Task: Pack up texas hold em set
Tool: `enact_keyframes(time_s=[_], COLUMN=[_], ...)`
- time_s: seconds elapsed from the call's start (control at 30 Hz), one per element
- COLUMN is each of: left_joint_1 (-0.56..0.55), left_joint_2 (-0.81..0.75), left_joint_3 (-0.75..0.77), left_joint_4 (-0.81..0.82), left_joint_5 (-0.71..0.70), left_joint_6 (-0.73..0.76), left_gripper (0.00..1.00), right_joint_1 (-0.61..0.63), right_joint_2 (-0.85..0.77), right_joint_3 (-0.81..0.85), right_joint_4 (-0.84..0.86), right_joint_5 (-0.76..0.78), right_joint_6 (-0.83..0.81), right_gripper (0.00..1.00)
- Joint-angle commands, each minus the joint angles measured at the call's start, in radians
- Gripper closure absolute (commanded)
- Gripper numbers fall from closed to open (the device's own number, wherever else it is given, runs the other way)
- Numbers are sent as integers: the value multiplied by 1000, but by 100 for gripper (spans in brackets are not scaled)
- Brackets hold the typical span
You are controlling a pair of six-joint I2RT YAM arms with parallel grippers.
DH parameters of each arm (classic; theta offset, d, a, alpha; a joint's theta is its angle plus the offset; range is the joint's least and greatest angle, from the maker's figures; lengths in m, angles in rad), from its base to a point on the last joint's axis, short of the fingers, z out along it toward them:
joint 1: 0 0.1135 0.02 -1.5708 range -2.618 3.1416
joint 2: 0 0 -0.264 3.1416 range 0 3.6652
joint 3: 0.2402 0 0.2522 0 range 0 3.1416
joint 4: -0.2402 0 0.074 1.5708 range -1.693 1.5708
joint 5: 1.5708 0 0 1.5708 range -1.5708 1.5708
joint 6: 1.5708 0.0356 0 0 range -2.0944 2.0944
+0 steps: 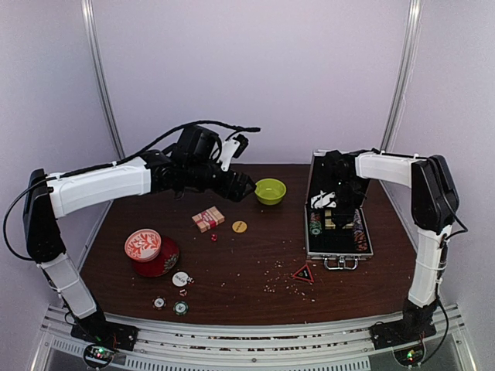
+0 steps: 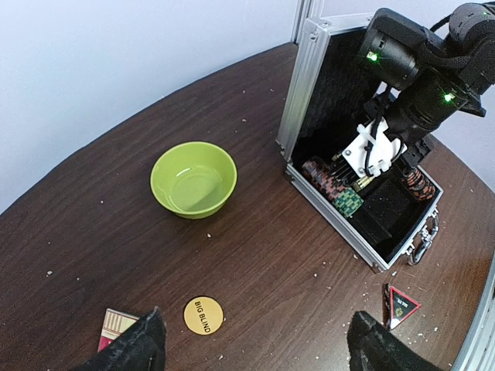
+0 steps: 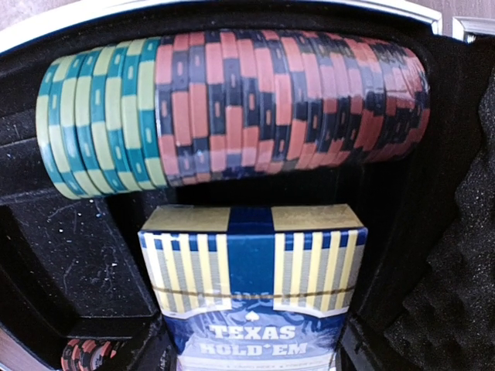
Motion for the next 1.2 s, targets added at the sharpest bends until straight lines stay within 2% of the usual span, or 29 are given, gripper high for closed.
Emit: enact_keyframes(time_s=[0.0,0.8,1.17], left_joint_1=[4,4,4], left_joint_2=[12,39,57], left_joint_3=[9,16,24], left_joint_4=[10,3,-8], left_joint_5=[19,38,41], left_joint_6=[-7,-11,-10], left_gripper=[17,17,17], right_joint_1=[-5,-19,-22], right_joint_2=[9,58,81], right_joint_3=[37,39,68], right_joint_4=[47,135,155], right_joint_5=[54,-5,-5], right_joint_6=[-12,14,31], right_gripper=[45,43,37])
